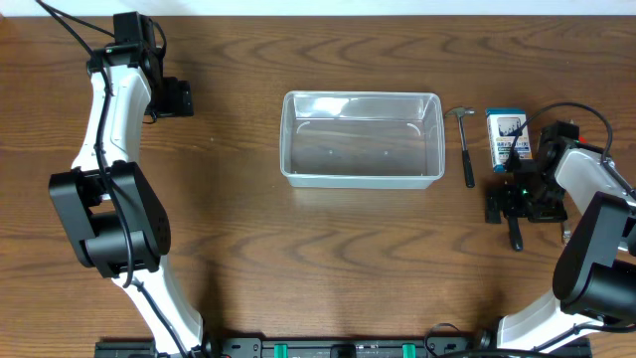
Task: Pack container
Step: 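Close the right gripper on the screwdriver's grey grip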
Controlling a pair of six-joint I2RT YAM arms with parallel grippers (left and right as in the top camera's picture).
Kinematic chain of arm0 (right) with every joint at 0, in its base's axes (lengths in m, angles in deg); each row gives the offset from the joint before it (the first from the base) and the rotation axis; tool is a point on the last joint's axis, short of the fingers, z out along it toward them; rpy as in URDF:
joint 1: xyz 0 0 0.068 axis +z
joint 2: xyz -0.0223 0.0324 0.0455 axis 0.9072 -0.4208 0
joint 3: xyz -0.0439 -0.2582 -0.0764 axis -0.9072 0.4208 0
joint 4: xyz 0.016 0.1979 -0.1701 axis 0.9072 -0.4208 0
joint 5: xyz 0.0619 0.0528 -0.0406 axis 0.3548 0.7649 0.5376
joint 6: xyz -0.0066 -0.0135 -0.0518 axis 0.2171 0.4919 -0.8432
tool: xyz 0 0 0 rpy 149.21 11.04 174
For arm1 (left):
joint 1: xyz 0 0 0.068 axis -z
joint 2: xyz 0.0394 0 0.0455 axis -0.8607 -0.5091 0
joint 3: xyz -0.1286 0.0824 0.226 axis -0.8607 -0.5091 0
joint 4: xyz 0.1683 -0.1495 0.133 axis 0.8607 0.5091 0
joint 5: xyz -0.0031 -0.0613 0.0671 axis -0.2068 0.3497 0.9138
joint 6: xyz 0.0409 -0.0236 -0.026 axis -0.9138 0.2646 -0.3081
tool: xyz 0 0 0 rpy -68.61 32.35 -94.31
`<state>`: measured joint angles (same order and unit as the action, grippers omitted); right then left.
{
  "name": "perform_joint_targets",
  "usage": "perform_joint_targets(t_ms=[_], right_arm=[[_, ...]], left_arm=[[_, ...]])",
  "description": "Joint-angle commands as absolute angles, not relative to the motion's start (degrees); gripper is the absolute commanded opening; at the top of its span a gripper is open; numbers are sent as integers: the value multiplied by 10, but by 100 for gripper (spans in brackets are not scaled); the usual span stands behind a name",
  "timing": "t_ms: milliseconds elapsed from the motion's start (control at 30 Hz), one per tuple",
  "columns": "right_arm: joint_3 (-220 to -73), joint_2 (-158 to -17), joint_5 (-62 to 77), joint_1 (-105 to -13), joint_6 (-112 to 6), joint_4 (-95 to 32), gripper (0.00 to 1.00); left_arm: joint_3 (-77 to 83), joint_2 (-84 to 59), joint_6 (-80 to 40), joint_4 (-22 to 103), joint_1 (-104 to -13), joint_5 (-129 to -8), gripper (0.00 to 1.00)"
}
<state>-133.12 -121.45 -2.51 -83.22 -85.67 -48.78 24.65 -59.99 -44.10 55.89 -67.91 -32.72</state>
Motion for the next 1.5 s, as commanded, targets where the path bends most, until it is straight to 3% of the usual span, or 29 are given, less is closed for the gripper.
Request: perform_joint_targets(t_ms=[0,433,567,700,800,967,1167,1467], right_arm=[[-1329,-1220,-21,-839,-865,-484,99],[-1329,-1220,-21,-839,-850,-475,99],[-1329,-1220,-21,-839,-850,-478,81],[-1329,-1220,-21,-839,-850,-479,72],[-1329,-1220,-21,-839,-850,-480,71],[-1329,-1220,-21,-839,-850,-487,59],[-1329,-1220,-21,-839,-850,-492,54],[-1329,-1220,-21,-839,-850,-493,36]], left_arm=[[244,-610,-440,560,-680,-318,98],[244,-610,-440,560,-680,-318,98],[244,-610,-440,560,-680,-318,98],[244,-610,-440,560,-680,-318,98],[244,-610,-440,560,-680,-318,98],[244,-610,-440,560,-680,-318,98],[244,-610,-440,560,-680,-318,98],[244,-610,-440,560,-680,-318,98]])
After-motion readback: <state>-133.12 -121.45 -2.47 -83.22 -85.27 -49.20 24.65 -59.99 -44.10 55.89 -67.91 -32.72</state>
